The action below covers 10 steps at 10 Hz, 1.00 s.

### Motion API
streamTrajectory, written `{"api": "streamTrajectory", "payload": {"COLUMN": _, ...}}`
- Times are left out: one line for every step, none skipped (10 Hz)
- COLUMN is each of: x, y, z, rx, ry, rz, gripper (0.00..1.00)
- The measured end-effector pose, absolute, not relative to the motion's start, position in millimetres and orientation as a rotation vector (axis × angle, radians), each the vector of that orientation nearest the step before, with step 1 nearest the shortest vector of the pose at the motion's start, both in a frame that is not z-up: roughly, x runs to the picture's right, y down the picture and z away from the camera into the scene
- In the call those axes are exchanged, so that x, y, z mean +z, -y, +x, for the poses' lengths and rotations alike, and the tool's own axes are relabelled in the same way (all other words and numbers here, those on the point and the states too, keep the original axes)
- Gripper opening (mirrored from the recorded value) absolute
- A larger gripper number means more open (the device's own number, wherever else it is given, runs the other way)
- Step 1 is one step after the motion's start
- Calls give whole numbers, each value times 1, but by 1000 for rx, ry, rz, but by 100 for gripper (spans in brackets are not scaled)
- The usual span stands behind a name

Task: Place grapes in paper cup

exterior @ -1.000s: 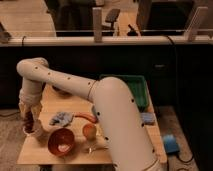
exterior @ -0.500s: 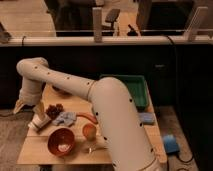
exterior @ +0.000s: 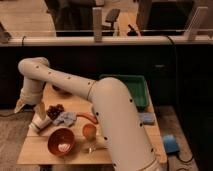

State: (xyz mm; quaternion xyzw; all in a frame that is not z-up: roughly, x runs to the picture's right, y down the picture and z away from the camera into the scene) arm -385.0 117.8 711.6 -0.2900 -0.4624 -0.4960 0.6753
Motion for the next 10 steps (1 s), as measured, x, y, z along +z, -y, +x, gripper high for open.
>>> {"api": "streamTrajectory", "payload": {"x": 711, "y": -117, "z": -385, "rx": -1118, "ry": 1043, "rz": -646, "gripper": 80}}
{"api": "streamTrajectory", "payload": {"x": 711, "y": -117, "z": -384, "rx": -1120, "ry": 1046, "rz": -641, "gripper": 80}}
{"api": "streamTrajectory", "payload": {"x": 711, "y": -117, "z": -384, "rx": -1122, "ry": 1050, "rz": -634, "gripper": 80}}
{"api": "streamTrajectory", "payload": {"x": 711, "y": -116, "z": -383, "rx": -1120, "ry": 1049, "rz": -633, "gripper": 80}}
{"api": "streamTrajectory", "payload": {"x": 712, "y": -116, "z": -383, "rx": -1120, "ry": 1048, "rz": -633, "gripper": 80}}
{"api": "streamTrajectory", "payload": {"x": 711, "y": -116, "z": -383, "rx": -1120, "ry": 1049, "rz": -633, "gripper": 80}}
{"api": "streamTrajectory", "payload": {"x": 711, "y": -116, "z": -383, "rx": -1121, "ry": 1049, "rz": -633, "gripper": 80}}
{"api": "streamTrajectory", "payload": {"x": 711, "y": -116, "z": -384, "rx": -1122, "ry": 1049, "rz": -633, "gripper": 80}}
{"api": "streamTrajectory", "payload": {"x": 711, "y": -116, "z": -384, "rx": -1122, "ry": 1050, "rz": -633, "gripper": 80}}
{"api": "streamTrajectory", "payload": {"x": 711, "y": -116, "z": -384, "rx": -1122, "ry": 1050, "rz": -633, "gripper": 80}}
